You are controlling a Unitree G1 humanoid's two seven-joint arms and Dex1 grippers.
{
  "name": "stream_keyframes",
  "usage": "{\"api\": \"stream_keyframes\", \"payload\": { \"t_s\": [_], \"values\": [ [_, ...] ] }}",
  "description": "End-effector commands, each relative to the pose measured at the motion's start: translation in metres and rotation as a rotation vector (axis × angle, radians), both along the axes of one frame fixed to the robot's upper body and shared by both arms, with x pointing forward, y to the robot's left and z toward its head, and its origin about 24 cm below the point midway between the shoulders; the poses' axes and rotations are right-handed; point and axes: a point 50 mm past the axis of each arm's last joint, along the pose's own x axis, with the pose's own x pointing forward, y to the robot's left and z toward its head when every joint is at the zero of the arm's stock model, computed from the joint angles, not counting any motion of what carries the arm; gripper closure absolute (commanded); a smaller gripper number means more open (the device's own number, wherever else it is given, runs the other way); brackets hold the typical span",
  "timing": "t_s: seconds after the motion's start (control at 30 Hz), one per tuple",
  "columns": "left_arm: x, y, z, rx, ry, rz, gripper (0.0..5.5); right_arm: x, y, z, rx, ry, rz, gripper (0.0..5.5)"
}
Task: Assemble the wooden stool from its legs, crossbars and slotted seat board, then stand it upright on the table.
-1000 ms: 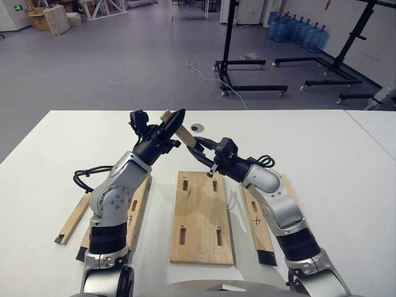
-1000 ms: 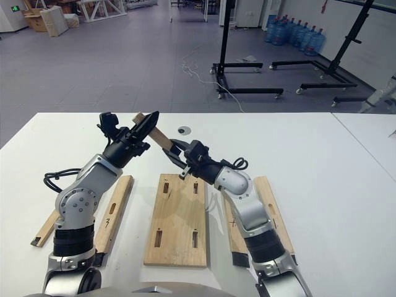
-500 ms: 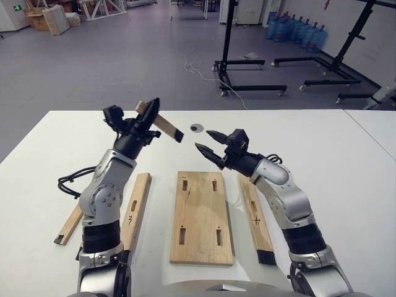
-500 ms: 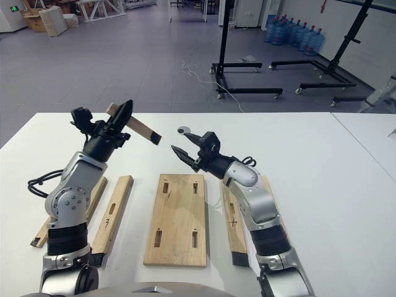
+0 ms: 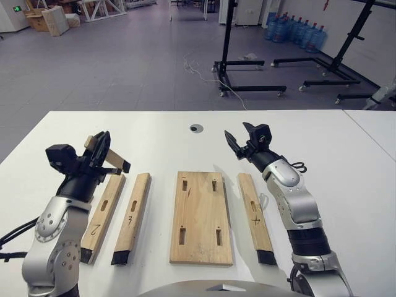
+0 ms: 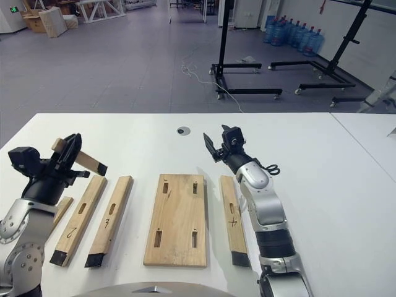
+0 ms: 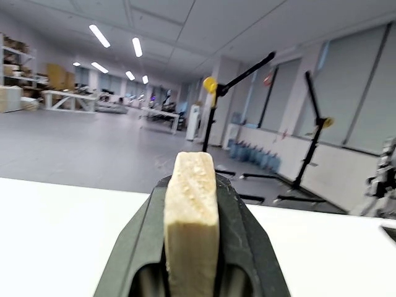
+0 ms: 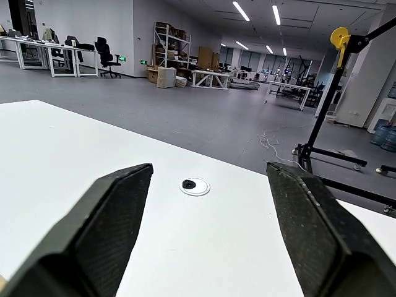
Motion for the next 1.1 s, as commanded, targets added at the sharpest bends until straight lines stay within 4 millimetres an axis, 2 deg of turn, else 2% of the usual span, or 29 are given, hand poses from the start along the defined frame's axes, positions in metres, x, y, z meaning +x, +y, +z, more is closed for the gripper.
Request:
{"api": "stream_keyframes", "payload": {
  "t_s": [0.03, 0.2, 0.43, 0.63, 0.77, 1.1],
  "values": [
    [-0.007, 0.018, -0.014, 0.055, 0.073, 0.038, 5.12, 0.002, 0.007, 0.004, 0.011, -0.009, 0.009, 2.15],
    [-0.019, 0.034, -0.035, 0.060, 0.175, 0.070, 5.12, 0.000, 0.008, 0.001, -0.002, -0.010, 0.004, 2.15],
    [-0.026, 0.044, -0.040, 0.072, 0.222, 0.093, 5.12, -0.008, 0.006, -0.002, 0.002, 0.001, -0.003, 2.15],
    [-0.027, 0.043, -0.044, 0.066, 0.236, 0.106, 5.12, -0.008, 0.006, -0.003, 0.005, 0.008, -0.002, 2.15],
    [-0.025, 0.036, -0.047, 0.061, 0.238, 0.083, 5.12, -0.008, 0.006, -0.003, 0.000, 0.011, 0.004, 2.15],
    [-0.027, 0.040, -0.056, 0.035, 0.267, 0.096, 5.12, -0.007, 0.005, -0.002, 0.000, 0.009, 0.009, 2.15]
  ]
}}
